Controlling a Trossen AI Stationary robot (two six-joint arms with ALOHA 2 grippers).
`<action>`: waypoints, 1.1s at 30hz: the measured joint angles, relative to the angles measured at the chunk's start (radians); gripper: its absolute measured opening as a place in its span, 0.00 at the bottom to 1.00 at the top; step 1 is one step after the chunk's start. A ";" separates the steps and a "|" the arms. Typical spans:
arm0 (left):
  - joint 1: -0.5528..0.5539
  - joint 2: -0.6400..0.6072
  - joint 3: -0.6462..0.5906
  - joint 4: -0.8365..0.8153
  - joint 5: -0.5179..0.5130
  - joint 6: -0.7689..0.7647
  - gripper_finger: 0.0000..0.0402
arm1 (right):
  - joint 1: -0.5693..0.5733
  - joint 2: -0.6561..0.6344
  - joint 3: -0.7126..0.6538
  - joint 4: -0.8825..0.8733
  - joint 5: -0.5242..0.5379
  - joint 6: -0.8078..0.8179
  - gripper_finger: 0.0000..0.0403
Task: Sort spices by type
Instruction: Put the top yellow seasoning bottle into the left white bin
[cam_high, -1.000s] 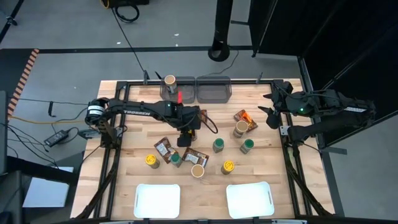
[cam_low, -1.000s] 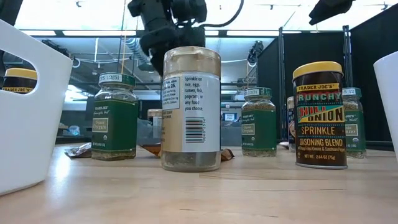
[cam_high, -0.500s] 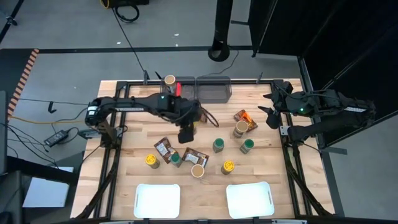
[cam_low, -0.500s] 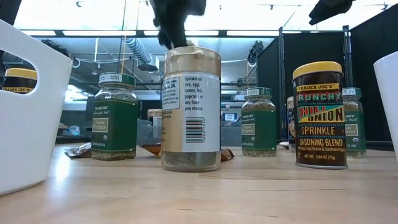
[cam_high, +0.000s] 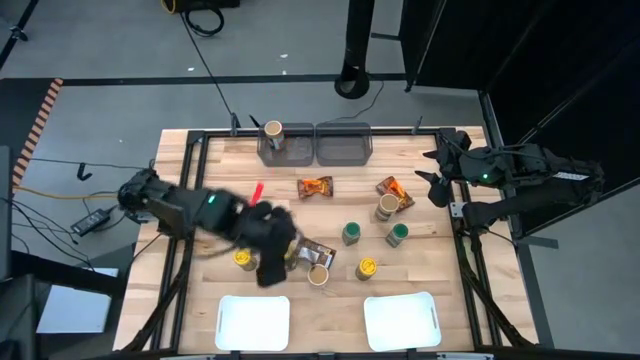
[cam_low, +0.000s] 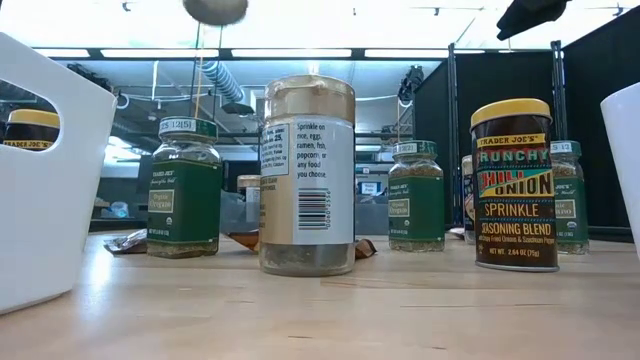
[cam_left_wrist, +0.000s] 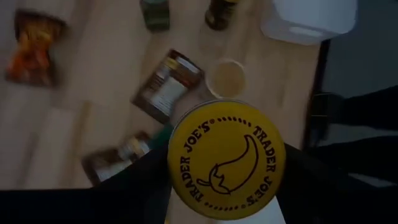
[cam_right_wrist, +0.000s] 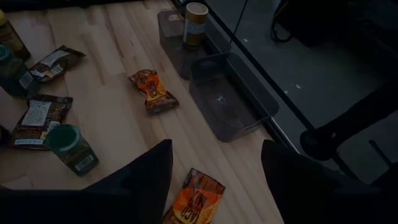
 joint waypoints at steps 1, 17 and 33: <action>-0.037 0.000 0.000 -0.014 -0.023 -0.059 0.57 | 0.000 0.000 0.000 0.000 0.000 0.000 0.62; -0.456 0.014 -0.064 -0.176 -0.186 -0.824 0.57 | 0.000 0.000 0.000 0.000 0.000 0.000 0.61; -0.542 0.014 -0.352 0.053 -0.143 -0.912 0.57 | 0.000 0.000 0.000 0.001 0.000 0.000 0.61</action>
